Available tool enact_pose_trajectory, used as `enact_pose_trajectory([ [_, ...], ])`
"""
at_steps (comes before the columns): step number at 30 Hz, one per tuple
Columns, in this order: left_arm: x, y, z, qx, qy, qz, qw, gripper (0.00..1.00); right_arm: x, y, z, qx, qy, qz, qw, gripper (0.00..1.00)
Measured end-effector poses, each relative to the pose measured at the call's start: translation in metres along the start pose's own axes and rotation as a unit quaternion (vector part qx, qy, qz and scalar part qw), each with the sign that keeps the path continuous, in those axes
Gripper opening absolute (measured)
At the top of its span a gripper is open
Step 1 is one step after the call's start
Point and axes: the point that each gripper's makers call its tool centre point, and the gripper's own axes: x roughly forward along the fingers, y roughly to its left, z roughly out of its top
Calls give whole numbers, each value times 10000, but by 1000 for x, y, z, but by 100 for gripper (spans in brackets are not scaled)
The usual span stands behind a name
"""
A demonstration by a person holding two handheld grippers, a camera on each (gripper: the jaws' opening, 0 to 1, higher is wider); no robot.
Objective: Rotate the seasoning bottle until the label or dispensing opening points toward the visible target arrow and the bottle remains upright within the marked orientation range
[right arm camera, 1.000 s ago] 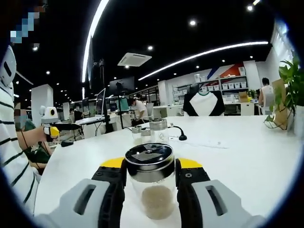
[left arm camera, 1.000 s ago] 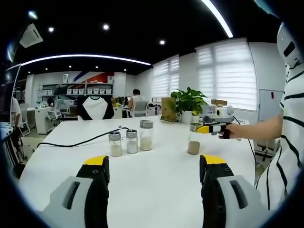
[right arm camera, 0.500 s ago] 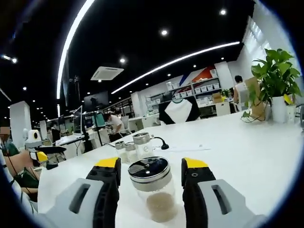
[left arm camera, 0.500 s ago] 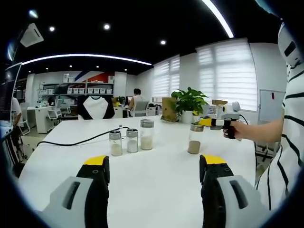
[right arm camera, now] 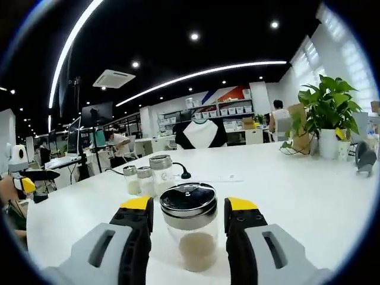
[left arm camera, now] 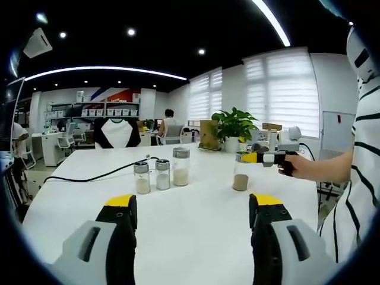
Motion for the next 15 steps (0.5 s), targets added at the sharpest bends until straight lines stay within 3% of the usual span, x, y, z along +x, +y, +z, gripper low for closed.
enact_pose_trajectory([
  [6,0,2,-2,-49,4,31,10000,81,3,-3,-3,-80,62,29,9999,39],
  [15,2,1,-10,-68,76,24,9999,81,1,-2,-3,-126,19,177,9998,38],
])
